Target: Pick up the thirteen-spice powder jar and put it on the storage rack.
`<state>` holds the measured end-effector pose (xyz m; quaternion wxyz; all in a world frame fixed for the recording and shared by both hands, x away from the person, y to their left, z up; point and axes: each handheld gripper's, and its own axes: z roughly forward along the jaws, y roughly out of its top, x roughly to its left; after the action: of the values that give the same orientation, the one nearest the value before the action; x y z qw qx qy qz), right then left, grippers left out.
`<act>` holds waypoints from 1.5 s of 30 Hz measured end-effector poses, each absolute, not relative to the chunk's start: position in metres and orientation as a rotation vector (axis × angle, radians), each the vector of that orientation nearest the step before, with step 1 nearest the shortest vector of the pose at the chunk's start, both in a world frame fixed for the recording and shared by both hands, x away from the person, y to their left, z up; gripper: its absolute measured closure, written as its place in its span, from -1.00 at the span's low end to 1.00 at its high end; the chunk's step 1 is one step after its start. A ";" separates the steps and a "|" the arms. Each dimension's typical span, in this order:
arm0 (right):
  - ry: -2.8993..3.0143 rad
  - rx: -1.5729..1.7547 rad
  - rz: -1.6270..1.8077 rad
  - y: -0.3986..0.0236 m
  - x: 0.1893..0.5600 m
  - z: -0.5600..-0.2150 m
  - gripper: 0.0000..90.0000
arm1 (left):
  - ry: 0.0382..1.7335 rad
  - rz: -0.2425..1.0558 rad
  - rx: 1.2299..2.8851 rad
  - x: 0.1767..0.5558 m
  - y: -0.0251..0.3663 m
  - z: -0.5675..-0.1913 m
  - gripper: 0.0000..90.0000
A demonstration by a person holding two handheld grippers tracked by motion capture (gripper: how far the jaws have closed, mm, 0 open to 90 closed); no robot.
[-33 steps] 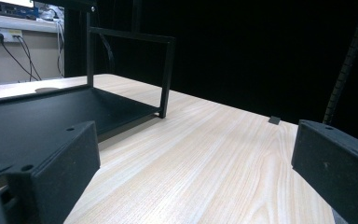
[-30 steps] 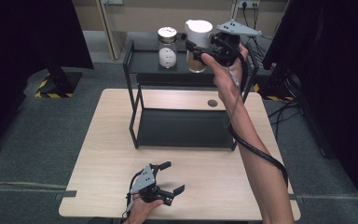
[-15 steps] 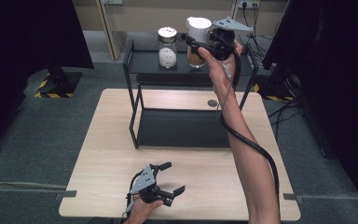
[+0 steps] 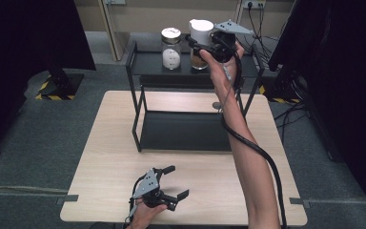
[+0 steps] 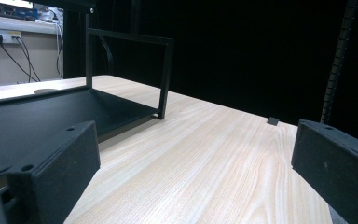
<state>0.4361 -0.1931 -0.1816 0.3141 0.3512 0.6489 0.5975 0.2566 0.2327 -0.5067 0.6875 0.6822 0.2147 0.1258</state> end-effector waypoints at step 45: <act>1.747 0.877 1.642 -0.214 0.389 -0.197 -0.99 | 0.484 0.278 1.529 0.257 0.232 -0.507 -0.99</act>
<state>0.3887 -0.2136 -0.1969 0.2899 0.3289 0.6549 0.6155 0.2567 0.2322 -0.5071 0.6866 0.6829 0.2161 0.1244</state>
